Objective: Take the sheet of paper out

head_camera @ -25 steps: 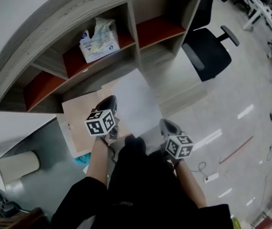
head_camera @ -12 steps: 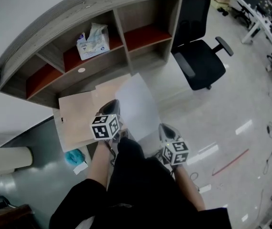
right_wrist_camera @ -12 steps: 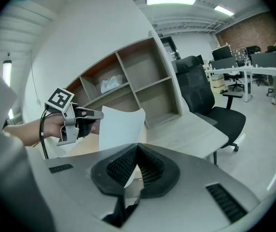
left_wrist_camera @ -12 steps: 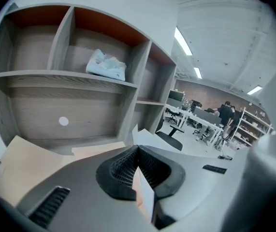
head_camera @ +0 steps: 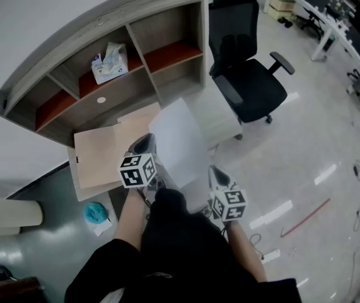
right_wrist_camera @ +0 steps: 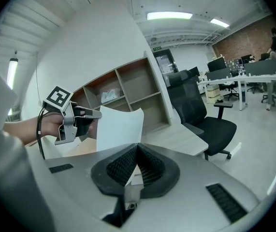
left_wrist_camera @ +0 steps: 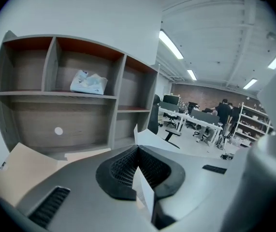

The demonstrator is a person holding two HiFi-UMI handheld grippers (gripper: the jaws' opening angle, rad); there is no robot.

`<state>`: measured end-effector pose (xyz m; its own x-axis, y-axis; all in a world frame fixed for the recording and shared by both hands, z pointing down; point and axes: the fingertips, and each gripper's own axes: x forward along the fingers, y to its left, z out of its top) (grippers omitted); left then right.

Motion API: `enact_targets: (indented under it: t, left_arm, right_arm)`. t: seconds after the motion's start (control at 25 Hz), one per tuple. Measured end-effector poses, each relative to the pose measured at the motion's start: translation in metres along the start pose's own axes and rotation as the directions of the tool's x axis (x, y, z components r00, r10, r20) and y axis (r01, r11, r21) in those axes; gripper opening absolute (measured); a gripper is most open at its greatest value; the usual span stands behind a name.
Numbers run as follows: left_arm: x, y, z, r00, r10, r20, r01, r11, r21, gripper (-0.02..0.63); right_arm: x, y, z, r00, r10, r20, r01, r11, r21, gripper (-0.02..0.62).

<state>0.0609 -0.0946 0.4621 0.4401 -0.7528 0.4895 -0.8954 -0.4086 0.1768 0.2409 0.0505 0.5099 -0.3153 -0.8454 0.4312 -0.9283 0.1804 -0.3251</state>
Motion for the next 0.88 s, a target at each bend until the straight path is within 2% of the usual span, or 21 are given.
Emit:
enact_targets:
  t: [0.2, 0.44, 0.72, 0.88]
  left_arm:
    - [-0.007, -0.024, 0.014, 0.999, 0.020, 0.037, -0.024, 0.995, 0.098, 0.043]
    - [-0.010, -0.040, 0.034, 0.996, 0.006, 0.084, -0.017, 0.991, 0.136, 0.043]
    - [-0.011, -0.049, 0.056, 0.991, -0.004, 0.135, -0.020, 0.984, 0.176, 0.043]
    - [-0.007, -0.050, 0.060, 0.990, -0.016, 0.137, -0.010, 0.983, 0.185, 0.043]
  right_arm:
    - [-0.015, -0.009, 0.005, 0.998, -0.040, 0.045, 0.042, 0.998, -0.040, 0.017]
    - [-0.022, -0.010, 0.013, 0.995, -0.049, 0.083, 0.052, 0.998, -0.026, 0.017]
    - [-0.034, -0.008, 0.038, 0.979, -0.095, 0.181, 0.116, 0.987, -0.111, 0.017]
    - [-0.031, -0.008, 0.044, 0.977, -0.105, 0.187, 0.129, 0.984, -0.123, 0.017]
